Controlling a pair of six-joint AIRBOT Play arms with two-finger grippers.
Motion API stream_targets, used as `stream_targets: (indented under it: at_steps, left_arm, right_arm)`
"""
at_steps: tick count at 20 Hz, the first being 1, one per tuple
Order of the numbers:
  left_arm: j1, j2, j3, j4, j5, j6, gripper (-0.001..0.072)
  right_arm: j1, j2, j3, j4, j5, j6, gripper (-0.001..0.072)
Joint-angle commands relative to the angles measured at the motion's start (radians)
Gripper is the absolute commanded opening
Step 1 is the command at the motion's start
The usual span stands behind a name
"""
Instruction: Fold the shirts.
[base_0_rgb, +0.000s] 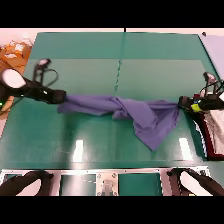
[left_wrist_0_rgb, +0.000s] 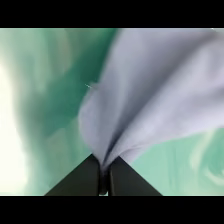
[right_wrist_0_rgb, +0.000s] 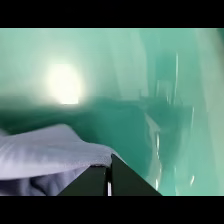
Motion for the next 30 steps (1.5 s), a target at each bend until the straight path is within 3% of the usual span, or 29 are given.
stream_targets:
  at_steps: [1,5,9,13,16,18,20,21,22,23,26,30]
  left_arm:
    - [0.039,0.065,0.129,0.057,-0.040,0.008,0.0025]
    - [0.039,0.118,0.357,0.067,-0.067,0.048,0.0026]
    - [0.039,0.126,0.356,0.069,-0.087,0.069,0.0026]
    - [0.039,0.126,0.134,-0.018,-0.070,0.098,0.0026]
    - [0.039,0.114,-0.106,-0.239,0.072,0.205,0.0026]
    - [0.039,0.109,-0.270,-0.351,0.204,0.279,0.0027]
    - [0.039,0.094,-0.377,-0.356,0.248,0.290,0.0027]
    - [0.039,0.092,-0.401,-0.341,0.232,0.291,0.0146]
    - [0.039,0.092,-0.401,-0.311,0.187,0.288,0.0563]
    - [0.039,0.092,-0.383,-0.266,0.134,0.275,0.0664]
    - [0.039,0.092,-0.258,-0.023,0.040,0.199,0.0656]
    - [0.039,0.039,-0.246,0.014,0.072,0.164,0.0655]
  right_arm:
    - [-0.006,0.037,0.116,0.040,0.003,-0.003,0.0010]
    - [-0.006,0.163,0.306,0.102,0.005,-0.030,0.0010]
    - [-0.006,0.267,0.333,0.089,0.034,-0.029,0.0011]
    - [-0.004,0.282,0.148,0.196,0.084,-0.057,0.0011]
    - [0.002,0.272,-0.071,0.382,0.021,-0.141,0.0012]
    - [0.024,0.254,-0.204,0.406,-0.060,-0.160,0.0012]
    - [0.032,0.201,-0.282,0.406,-0.107,-0.171,0.0012]
    - [0.031,0.165,-0.294,0.404,-0.111,-0.192,0.0012]
    - [0.031,0.132,-0.292,0.404,-0.108,-0.212,0.0012]
    - [0.031,0.105,-0.286,0.403,-0.107,-0.217,0.0012]
    - [0.031,0.077,-0.282,0.402,-0.109,-0.239,0.0012]
    - [0.031,0.075,-0.282,0.402,-0.120,-0.248,0.0012]
